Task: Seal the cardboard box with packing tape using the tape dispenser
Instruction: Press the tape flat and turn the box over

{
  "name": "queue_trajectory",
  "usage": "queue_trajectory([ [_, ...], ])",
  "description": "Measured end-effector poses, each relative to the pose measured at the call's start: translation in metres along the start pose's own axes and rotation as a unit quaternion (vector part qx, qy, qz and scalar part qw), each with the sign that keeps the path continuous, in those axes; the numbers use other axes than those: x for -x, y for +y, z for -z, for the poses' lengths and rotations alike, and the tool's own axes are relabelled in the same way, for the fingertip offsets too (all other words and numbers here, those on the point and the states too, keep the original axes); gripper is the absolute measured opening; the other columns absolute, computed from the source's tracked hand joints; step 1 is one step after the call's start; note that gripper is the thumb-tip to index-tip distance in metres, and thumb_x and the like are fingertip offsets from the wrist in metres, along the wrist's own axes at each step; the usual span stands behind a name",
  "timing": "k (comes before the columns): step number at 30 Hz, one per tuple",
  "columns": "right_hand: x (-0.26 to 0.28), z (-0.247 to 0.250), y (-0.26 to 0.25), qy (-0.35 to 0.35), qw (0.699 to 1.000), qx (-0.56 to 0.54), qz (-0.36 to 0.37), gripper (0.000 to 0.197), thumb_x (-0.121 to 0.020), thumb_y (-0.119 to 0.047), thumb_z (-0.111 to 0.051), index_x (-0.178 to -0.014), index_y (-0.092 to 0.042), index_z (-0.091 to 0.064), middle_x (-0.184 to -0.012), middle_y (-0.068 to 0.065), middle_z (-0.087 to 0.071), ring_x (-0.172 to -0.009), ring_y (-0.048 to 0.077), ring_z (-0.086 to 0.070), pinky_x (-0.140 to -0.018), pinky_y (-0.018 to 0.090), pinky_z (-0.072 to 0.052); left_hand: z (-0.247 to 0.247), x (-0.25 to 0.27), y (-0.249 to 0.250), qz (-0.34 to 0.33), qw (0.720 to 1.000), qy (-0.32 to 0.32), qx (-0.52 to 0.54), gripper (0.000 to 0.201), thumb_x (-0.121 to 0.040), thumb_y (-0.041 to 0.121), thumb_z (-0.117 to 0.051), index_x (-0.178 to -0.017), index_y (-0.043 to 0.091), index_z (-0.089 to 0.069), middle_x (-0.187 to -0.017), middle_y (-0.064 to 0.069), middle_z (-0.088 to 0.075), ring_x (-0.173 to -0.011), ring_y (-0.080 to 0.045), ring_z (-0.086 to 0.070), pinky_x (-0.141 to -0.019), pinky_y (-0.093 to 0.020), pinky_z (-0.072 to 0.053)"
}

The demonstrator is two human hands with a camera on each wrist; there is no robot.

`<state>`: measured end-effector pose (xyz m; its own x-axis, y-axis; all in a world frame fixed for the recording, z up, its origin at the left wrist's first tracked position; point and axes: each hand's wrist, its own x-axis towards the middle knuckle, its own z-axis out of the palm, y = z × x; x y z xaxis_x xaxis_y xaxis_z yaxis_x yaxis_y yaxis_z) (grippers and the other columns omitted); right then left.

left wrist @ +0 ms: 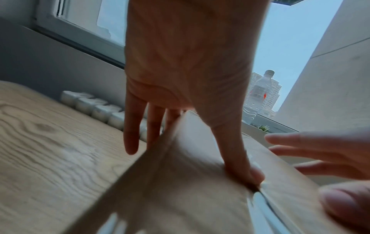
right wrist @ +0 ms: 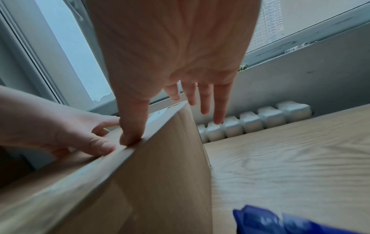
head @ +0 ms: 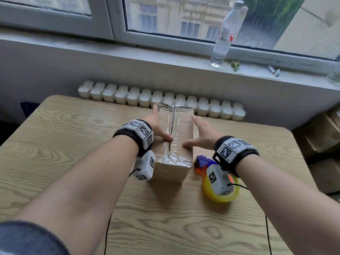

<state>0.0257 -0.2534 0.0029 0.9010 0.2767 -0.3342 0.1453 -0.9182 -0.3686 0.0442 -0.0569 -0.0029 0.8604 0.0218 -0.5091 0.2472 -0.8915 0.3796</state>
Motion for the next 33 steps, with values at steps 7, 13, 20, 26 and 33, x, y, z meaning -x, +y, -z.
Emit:
queue_trajectory([
  [7, -0.057, 0.018, -0.001, 0.040, 0.995, 0.087, 0.034, 0.119, -0.066, -0.060, -0.073, -0.153, -0.015, -0.006, -0.161, 0.008, -0.008, -0.148, 0.024, -0.009, -0.121, 0.042, -0.015, 0.003, -0.010, 0.007, -0.003, 0.999, 0.002, 0.049, 0.140, -0.059, 0.041, -0.087, -0.152, 0.021, 0.016, -0.159, -0.009, -0.023, -0.142, -0.027, -0.033, -0.115, -0.038, -0.031],
  [13, -0.078, 0.015, -0.016, 0.025, 0.991, 0.128, 0.038, 0.121, -0.058, -0.071, -0.072, -0.151, -0.023, -0.011, -0.143, 0.010, -0.042, -0.135, 0.029, -0.036, -0.108, 0.044, -0.034, -0.003, -0.010, 0.007, -0.026, 0.998, 0.017, 0.054, 0.124, -0.050, 0.043, -0.090, -0.149, 0.015, -0.020, -0.146, -0.005, -0.046, -0.133, -0.024, -0.046, -0.110, -0.040, -0.038],
  [20, -0.074, 0.022, -0.020, 0.028, 0.989, 0.142, 0.016, 0.063, -0.074, -0.061, -0.066, -0.116, -0.016, -0.055, -0.122, 0.006, -0.060, -0.114, 0.027, -0.055, -0.083, 0.034, -0.044, 0.003, -0.001, -0.003, -0.044, 0.997, 0.064, -0.001, 0.072, -0.078, 0.039, -0.074, -0.139, 0.012, -0.047, -0.144, -0.006, -0.050, -0.132, -0.023, -0.047, -0.107, -0.032, -0.038],
  [26, -0.059, 0.011, -0.029, 0.059, 0.987, 0.148, -0.021, 0.042, -0.094, -0.039, -0.051, -0.128, -0.016, -0.043, -0.121, 0.013, -0.062, -0.111, 0.032, -0.058, -0.081, 0.037, -0.044, 0.007, 0.016, -0.026, 0.012, 0.996, 0.082, -0.011, 0.054, -0.085, 0.048, -0.062, -0.126, 0.014, -0.056, -0.131, -0.008, -0.060, -0.119, -0.025, -0.056, -0.101, -0.037, -0.044],
  [33, -0.039, 0.004, -0.042, 0.021, 0.989, 0.142, -0.046, 0.070, -0.091, -0.002, -0.030, -0.151, -0.027, -0.005, -0.114, 0.019, -0.060, -0.100, 0.034, -0.060, -0.075, 0.038, -0.047, 0.013, 0.041, -0.056, 0.131, 0.977, 0.161, 0.038, 0.088, -0.085, 0.054, -0.059, -0.152, 0.018, -0.014, -0.161, -0.012, 0.001, -0.148, -0.036, -0.001, -0.115, -0.061, -0.015],
])
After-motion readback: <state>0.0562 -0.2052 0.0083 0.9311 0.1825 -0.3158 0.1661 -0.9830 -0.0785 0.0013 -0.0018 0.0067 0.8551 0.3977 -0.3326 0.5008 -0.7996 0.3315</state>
